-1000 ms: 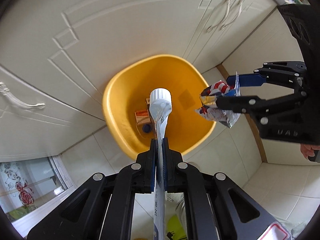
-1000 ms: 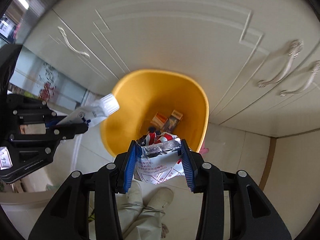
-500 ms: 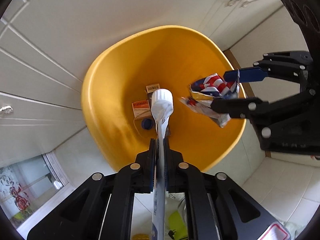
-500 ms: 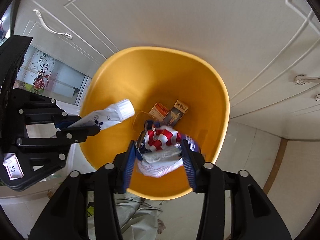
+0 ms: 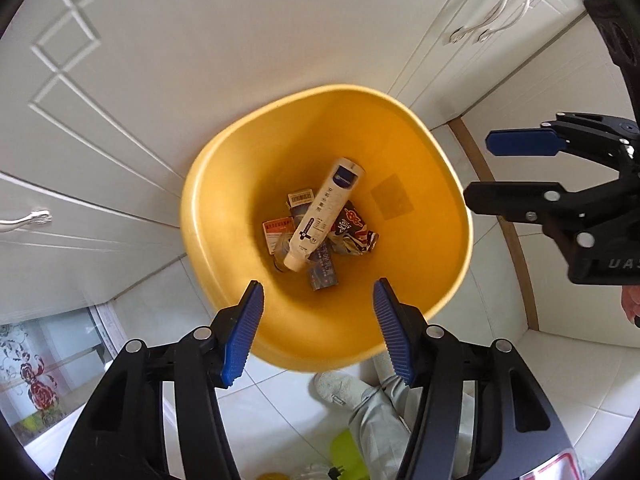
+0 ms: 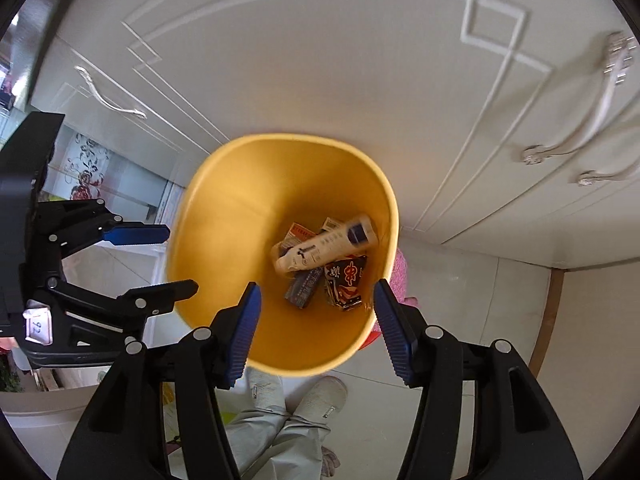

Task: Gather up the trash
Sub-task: 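Raise both open tools back toward the counter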

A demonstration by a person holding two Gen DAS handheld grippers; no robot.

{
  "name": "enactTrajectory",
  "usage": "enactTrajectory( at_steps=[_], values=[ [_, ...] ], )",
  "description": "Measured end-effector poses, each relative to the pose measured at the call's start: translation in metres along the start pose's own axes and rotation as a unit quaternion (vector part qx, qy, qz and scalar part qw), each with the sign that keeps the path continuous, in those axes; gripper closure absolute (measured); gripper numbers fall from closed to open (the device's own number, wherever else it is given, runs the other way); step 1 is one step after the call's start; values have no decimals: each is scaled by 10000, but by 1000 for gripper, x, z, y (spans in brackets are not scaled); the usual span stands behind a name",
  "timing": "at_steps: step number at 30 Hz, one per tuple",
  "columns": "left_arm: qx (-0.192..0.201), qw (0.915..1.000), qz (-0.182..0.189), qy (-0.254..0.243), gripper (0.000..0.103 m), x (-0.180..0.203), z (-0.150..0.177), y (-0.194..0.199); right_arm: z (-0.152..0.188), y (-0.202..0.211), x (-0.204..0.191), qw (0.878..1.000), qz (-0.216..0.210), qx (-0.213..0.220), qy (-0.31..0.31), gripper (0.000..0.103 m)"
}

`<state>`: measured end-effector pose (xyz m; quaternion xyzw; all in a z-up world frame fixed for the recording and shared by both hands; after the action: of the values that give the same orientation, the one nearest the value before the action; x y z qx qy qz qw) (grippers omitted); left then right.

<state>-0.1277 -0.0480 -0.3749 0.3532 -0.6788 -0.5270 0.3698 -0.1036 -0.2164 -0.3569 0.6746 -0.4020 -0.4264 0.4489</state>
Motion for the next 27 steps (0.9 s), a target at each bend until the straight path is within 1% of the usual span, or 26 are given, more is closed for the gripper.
enactTrajectory(
  at_steps=[5,8,11,14,17,19,20,21,23,25,27],
  values=[
    [184,9998,-20,83,46,6,9,36,8,44,-10,9995,-43,288,-134,44],
    [407,9989,-23,226,46,5,21,70,16,81,-25,9983,-66,543,-191,44],
    [625,9970,-16,448,46,6,28,96,23,116,-33,9969,61,753,-212,44],
    [932,9930,-77,722,44,10,34,132,29,156,-47,9937,201,1044,-357,44],
    [1313,9865,-97,978,34,12,35,172,34,202,-56,9869,287,1463,-615,41],
    [1586,9816,-117,1056,32,14,31,197,33,226,-60,9815,374,1724,-741,40],
    [1722,9791,-159,1074,28,14,27,210,32,234,-62,9792,393,1833,-770,38],
    [1842,9766,-218,1088,20,14,23,220,29,245,-63,9755,456,2002,-791,35],
    [2072,9718,-341,1078,12,14,15,238,22,264,-65,9694,560,2252,-807,30],
    [2243,9677,-407,1074,8,11,4,255,10,283,-65,9605,687,2564,-830,26],
    [2358,9646,-442,1096,5,8,-8,266,-2,296,-60,9541,765,2765,-855,22]
  ],
)
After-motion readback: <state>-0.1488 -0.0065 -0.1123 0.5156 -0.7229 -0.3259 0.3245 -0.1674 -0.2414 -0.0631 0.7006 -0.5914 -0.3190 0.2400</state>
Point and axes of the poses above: each gripper's, at about its wrist camera, not at the fingertips, and y roughly against the way its jaws point, x to its right, z to its underside, the point moved 3 cm from there along -y, roughly the way its jaws point, and after that the axes turned 1 degree about z, right-handed, at the moved point
